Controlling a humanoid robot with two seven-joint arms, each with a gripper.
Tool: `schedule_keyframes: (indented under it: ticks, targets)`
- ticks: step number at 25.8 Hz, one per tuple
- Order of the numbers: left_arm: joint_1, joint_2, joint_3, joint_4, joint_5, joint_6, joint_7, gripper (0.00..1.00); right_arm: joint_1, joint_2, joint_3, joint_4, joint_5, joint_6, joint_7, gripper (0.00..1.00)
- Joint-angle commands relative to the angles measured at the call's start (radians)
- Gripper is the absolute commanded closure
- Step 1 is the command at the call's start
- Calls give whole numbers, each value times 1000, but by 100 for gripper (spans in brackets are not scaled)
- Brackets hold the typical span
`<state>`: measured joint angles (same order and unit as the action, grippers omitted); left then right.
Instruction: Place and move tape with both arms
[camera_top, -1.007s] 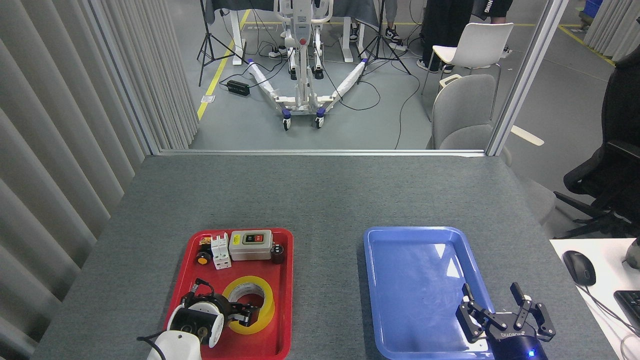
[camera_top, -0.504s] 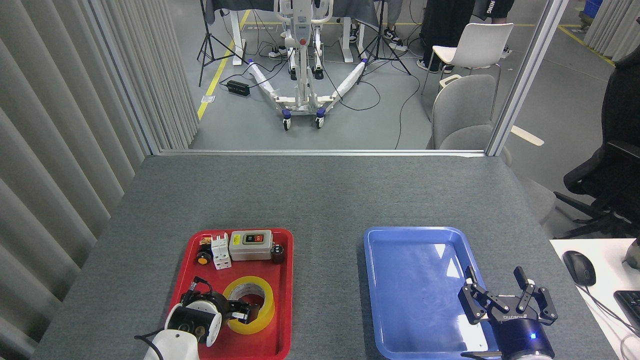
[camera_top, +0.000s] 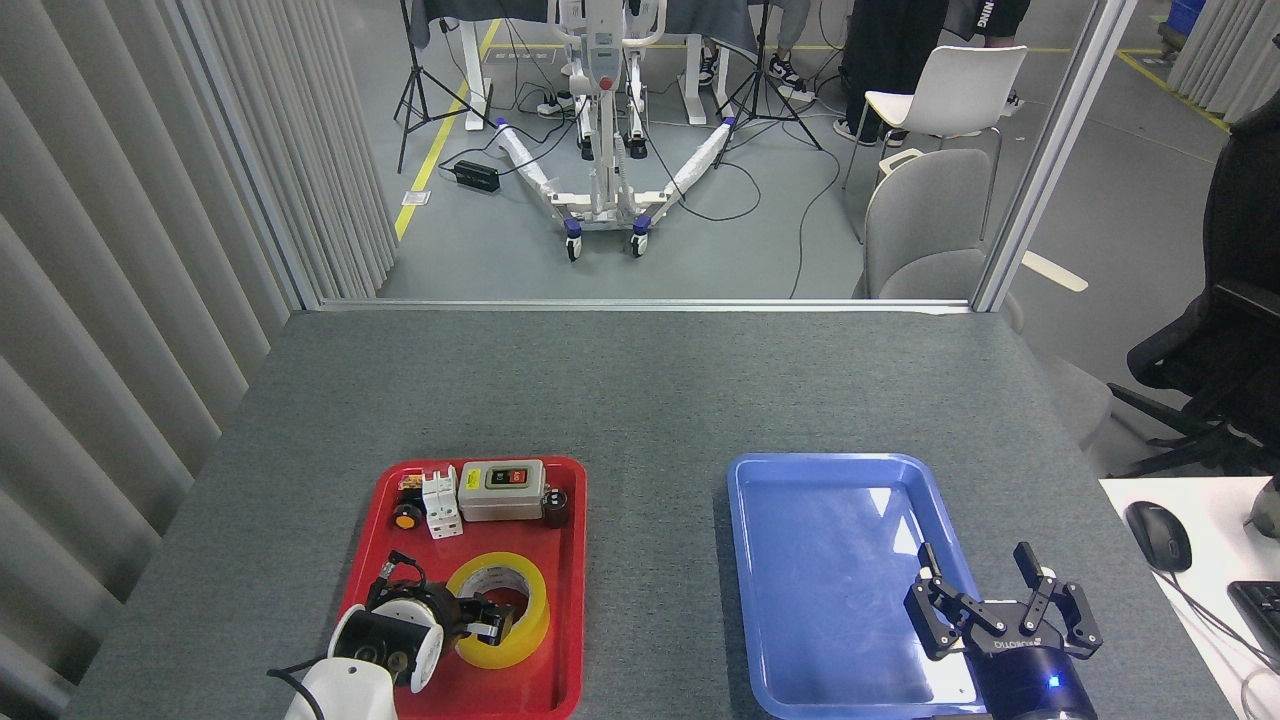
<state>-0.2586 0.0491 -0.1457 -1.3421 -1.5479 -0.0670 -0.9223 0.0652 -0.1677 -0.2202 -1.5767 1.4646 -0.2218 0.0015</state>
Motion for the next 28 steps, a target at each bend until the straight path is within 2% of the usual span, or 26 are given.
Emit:
schedule_keyframes:
  ticks: [1, 7, 10, 13, 20, 25, 28]
  targets:
    - [-1, 0, 0, 0, 11, -23, -3, 49, 5, -1, 2, 0, 2, 1, -6, 0]
    - [-4, -2, 0, 0, 14, -30, -3, 52, 19, -4, 2, -2, 3, -1, -6, 0]
    - [-8, -2, 0, 1, 29, -33, -4, 68, 35, -10, 2, -2, 2, -1, -8, 0]
    - [-10, -2, 0, 3, 51, -33, -4, 79, 31, -10, 2, -2, 2, -2, -9, 0]
    - [-10, 2, 0, 4, 54, -34, -4, 84, 25, -3, 22, -8, 2, -2, -9, 0]
    - [-7, 2, 0, 4, 55, -34, -4, 91, 31, 0, 24, 0, -1, -1, -11, 0]
    - [-4, -3, 12, 6, 109, -4, -3, 95, 31, 16, 22, 0, -1, 1, -12, 0]
